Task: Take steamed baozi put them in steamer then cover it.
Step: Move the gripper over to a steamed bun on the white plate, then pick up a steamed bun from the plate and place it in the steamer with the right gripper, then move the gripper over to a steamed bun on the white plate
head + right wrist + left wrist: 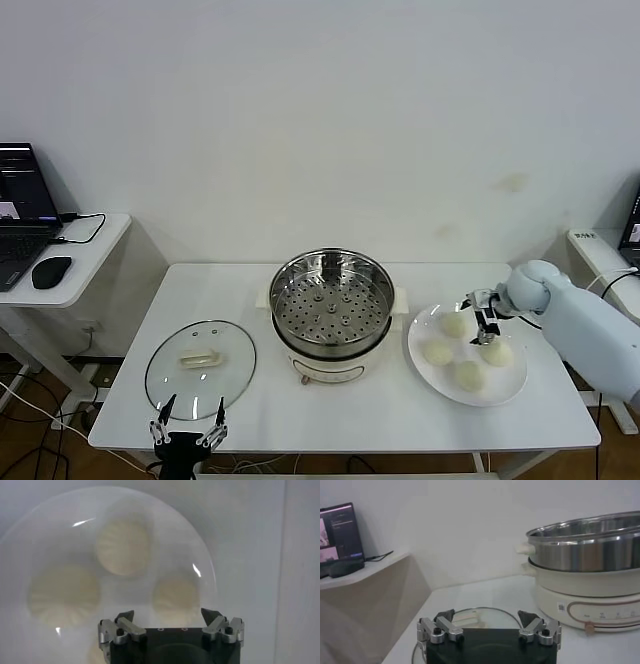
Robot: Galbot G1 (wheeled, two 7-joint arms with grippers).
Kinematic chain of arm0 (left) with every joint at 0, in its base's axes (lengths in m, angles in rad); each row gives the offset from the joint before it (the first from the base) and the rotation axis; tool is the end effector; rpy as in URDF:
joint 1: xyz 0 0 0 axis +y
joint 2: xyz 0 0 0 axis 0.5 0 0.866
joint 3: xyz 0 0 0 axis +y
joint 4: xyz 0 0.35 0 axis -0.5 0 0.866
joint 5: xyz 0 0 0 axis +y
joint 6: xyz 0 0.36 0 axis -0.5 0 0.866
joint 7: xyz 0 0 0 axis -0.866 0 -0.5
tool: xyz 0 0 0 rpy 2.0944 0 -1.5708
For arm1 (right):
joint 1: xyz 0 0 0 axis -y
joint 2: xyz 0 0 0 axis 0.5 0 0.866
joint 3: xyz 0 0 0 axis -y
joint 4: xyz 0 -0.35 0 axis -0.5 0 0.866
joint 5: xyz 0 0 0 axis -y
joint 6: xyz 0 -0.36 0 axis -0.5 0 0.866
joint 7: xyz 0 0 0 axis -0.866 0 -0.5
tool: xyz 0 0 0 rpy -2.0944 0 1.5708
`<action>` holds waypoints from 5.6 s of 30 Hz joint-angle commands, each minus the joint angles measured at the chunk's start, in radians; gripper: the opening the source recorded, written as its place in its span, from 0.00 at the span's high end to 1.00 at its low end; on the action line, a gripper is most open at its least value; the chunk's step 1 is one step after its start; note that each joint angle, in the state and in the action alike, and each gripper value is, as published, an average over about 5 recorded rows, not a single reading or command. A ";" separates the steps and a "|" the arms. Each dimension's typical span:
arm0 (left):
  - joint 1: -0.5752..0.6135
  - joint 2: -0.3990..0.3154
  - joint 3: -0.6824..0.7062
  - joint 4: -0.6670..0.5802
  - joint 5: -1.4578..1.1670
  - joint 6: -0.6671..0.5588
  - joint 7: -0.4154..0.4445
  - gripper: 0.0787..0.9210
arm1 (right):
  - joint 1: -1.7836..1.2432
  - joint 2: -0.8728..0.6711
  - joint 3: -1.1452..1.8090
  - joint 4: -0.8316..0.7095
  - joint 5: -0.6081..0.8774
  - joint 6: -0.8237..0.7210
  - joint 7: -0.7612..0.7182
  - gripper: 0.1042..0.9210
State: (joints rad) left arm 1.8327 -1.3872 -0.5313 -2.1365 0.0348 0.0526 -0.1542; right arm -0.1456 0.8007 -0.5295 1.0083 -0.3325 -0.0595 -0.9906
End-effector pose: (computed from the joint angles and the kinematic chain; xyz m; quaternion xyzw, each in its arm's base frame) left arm 0.1060 0.0310 -0.3238 0.0222 -0.9864 -0.1026 0.1263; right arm 0.5431 -0.1874 -0.2374 0.4429 -0.5764 0.5788 0.3696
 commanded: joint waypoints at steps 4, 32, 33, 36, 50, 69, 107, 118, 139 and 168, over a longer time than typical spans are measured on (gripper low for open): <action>-0.004 0.002 -0.004 -0.001 -0.001 0.000 0.001 0.12 | 0.033 0.079 -0.025 -0.130 -0.010 0.008 0.016 0.12; -0.004 -0.002 -0.007 -0.010 -0.007 0.002 0.002 0.12 | 0.049 0.059 -0.051 -0.080 0.009 -0.009 -0.024 0.40; -0.005 -0.002 -0.007 -0.011 -0.008 0.002 0.002 0.12 | 0.060 0.048 -0.064 -0.061 0.026 -0.012 -0.028 0.40; -0.005 0.000 -0.006 -0.015 -0.014 0.002 0.002 0.12 | 0.107 0.005 -0.109 0.002 0.092 -0.027 -0.039 0.40; -0.004 0.022 0.000 -0.039 -0.038 0.002 0.004 0.12 | 0.549 -0.129 -0.411 0.259 0.401 -0.073 -0.053 0.39; -0.006 0.037 -0.019 -0.052 -0.057 0.002 0.007 0.12 | 0.745 0.227 -0.749 0.286 0.474 0.161 0.164 0.38; -0.037 0.019 -0.053 -0.020 -0.073 0.003 0.009 0.12 | 0.547 0.473 -0.721 -0.062 -0.055 0.592 0.282 0.20; -0.033 0.029 -0.056 -0.054 -0.078 0.011 0.012 0.12 | 0.774 0.209 -0.762 0.290 0.422 0.110 0.066 0.12; -0.034 0.070 -0.037 -0.065 -0.079 0.014 0.014 0.12 | 0.725 -0.428 -0.793 0.743 0.459 -0.270 -0.006 0.12; -0.035 0.056 -0.080 -0.021 -0.087 0.016 0.016 0.12 | 0.097 -0.171 -0.373 0.382 0.273 -0.255 0.080 0.12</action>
State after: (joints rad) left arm 1.7977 -1.3305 -0.6100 -2.1609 -0.0526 0.0694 -0.1388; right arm 0.0750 0.5488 -0.9829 1.4942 -0.0302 -0.3103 -0.9197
